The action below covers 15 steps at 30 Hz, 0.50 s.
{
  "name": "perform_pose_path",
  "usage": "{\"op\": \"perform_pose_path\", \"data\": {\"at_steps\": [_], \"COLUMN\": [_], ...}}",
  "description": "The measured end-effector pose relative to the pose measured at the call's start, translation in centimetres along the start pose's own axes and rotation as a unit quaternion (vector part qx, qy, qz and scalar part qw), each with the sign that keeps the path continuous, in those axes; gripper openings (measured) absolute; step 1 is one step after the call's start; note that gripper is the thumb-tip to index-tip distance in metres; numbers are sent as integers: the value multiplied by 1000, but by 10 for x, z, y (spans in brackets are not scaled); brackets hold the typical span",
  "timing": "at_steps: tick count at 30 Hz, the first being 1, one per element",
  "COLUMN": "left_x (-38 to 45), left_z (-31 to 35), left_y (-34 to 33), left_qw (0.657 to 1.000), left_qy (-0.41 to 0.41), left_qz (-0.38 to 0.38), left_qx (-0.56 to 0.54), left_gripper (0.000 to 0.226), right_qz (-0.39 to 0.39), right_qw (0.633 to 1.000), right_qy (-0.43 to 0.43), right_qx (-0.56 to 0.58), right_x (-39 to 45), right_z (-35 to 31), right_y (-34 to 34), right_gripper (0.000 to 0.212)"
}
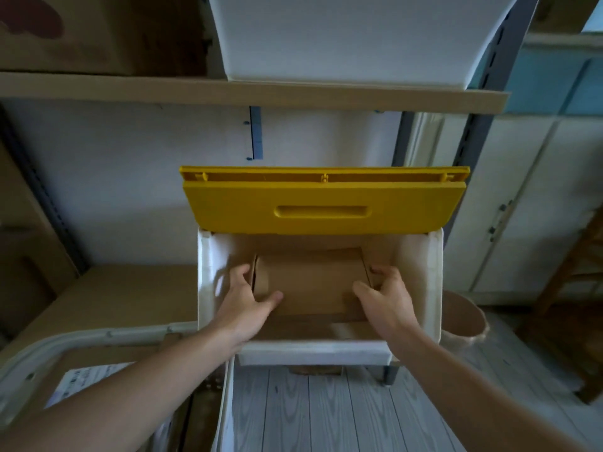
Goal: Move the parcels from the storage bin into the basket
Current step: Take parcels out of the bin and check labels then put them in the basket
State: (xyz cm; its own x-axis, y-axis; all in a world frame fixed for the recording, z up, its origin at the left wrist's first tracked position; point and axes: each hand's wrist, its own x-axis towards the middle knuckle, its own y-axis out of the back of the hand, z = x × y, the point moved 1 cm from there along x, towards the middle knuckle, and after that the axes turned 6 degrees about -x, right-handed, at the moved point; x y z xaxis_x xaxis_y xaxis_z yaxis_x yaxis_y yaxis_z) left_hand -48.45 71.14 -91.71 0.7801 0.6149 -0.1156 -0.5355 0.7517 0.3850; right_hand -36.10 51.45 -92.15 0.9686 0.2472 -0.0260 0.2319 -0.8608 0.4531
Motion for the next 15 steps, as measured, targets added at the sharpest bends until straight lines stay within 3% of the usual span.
{"op": "perform_pose_path", "data": {"at_steps": [3,5,9,15], "left_x": [-24,-40,-63,-78], "left_z": [1,-2,-2,-11], "left_y": [21,37,67,116], "left_qw": [998,996,994,987], "left_qy": [-7,-5,-40,-60], "left_qz": [-39,-57,-32,48], "left_qx": [-46,-63,-101,-138], "left_gripper": [108,113,68,44], "right_qz": [-12,-37,-79,-144], "right_qw": [998,994,987,975], "right_qy": [-19,-22,-9,54], "right_qx": [51,97,142,158], "right_x": [-16,-29,-51,-69], "right_z": [-2,-7,-25,-58], "right_y": [12,14,-1,-46], "right_gripper": [34,22,14,18]}}
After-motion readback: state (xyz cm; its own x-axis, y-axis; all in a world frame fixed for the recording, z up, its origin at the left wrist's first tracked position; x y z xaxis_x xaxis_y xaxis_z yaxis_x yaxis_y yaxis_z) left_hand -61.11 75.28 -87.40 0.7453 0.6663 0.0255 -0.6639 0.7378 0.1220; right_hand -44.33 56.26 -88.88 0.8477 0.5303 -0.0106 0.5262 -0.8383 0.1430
